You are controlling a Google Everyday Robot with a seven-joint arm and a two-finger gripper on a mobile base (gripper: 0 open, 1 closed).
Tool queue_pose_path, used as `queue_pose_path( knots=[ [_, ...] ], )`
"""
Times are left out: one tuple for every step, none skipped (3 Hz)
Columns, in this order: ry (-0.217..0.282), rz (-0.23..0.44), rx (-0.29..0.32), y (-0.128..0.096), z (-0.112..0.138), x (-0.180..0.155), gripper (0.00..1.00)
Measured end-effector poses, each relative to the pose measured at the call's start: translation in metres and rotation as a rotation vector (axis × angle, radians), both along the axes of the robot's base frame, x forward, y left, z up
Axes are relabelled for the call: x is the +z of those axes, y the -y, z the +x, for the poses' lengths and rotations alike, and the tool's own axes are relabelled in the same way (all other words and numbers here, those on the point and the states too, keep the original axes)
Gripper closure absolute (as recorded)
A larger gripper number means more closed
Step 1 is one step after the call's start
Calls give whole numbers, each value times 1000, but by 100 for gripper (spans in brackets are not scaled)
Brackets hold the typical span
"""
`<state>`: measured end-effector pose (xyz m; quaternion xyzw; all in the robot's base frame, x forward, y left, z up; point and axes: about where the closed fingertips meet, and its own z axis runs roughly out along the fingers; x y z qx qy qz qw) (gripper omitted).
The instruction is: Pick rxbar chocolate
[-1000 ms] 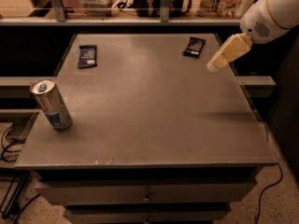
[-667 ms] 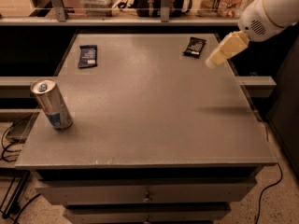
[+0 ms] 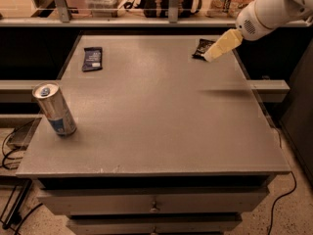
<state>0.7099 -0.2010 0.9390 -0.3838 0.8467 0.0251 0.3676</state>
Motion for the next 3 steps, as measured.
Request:
queue_pose_path(
  knots=[
    [-5,31,-32,-1,26,-11,0],
    [-47,76,0,-30,65,-41,0],
    [-47,77,0,-30,66,-41,0]
  ],
)
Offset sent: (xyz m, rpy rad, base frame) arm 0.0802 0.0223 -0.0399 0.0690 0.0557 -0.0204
